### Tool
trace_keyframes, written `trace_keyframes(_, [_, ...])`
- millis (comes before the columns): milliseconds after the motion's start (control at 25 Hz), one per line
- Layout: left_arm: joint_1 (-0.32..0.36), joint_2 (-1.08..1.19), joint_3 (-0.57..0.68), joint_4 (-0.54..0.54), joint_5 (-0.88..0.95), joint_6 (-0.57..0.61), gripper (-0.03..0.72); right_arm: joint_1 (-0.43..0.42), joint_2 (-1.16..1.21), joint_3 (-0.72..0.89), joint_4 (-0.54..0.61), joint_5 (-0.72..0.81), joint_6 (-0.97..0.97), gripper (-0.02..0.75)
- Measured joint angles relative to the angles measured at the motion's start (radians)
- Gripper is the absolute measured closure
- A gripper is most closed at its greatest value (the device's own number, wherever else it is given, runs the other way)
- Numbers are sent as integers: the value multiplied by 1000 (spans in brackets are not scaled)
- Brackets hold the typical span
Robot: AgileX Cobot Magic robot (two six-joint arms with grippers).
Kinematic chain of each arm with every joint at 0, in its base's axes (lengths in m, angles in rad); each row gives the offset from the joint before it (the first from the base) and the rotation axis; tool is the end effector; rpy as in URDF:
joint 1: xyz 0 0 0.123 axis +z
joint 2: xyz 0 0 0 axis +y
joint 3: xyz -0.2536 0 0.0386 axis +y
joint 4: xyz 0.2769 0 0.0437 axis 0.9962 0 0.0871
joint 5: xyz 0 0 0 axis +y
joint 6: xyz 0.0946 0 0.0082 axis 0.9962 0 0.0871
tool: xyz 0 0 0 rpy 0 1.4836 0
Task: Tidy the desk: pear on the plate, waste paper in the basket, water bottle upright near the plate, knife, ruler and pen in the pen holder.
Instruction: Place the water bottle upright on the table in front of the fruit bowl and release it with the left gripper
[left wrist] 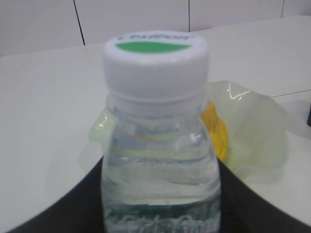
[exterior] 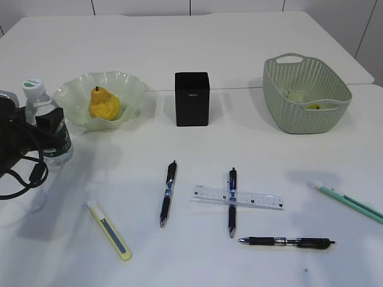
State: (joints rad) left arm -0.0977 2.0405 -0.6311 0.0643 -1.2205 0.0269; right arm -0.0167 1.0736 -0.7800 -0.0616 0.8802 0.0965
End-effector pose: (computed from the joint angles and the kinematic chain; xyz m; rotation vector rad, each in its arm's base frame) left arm 0.3290 -0.0380 0.0556 0.1681 1.6653 -0.0873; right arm 0.2347 -0.0084 0.2421 0.1137 2.6528 -0.0497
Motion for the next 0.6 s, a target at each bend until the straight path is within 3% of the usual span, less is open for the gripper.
trace_keyframes(600, [0, -30, 29, 9, 23, 0, 351, 0, 0, 0, 0, 0, 0, 187])
